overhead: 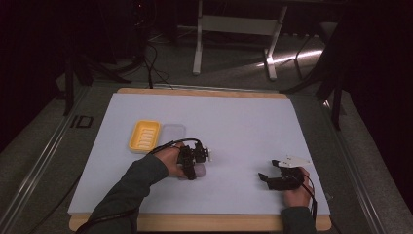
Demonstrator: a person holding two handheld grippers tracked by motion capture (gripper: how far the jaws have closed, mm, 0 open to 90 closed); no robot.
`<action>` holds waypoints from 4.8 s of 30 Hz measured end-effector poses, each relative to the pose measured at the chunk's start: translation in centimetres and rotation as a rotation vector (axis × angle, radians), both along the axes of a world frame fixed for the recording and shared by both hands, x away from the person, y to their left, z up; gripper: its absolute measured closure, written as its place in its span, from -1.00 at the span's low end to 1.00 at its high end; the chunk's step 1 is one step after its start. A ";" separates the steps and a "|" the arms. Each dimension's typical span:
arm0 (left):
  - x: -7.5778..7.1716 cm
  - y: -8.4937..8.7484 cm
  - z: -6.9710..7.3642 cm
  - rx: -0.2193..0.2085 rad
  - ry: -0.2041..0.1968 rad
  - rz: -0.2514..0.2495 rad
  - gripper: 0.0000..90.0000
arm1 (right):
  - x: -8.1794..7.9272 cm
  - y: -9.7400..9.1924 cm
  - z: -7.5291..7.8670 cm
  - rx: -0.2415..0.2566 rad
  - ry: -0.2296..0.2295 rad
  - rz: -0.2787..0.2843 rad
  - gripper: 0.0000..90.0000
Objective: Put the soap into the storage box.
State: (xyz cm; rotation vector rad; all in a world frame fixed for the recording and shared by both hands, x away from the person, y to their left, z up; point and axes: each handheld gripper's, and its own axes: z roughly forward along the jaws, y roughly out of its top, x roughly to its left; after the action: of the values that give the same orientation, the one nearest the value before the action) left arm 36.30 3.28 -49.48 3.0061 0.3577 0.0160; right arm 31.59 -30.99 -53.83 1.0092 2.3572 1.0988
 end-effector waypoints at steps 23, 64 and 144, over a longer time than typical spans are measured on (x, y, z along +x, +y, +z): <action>0.7 1.1 1.2 -0.015 -0.002 0.012 0.11 | 0.0 0.0 0.0 -0.001 -0.003 0.001 -0.56; 3.3 5.9 3.9 -0.053 0.001 0.167 0.11 | -0.1 0.1 0.0 -0.009 -0.007 0.002 -0.56; 6.8 13.2 5.8 -0.088 -0.009 0.560 0.11 | -0.3 -0.1 0.1 0.014 -0.029 0.005 -0.56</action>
State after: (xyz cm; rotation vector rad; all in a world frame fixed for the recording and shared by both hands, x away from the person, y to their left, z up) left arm 43.07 16.43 -43.72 2.7148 1.1457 0.0599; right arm 31.27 -31.13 -53.72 0.9860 2.3335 1.1255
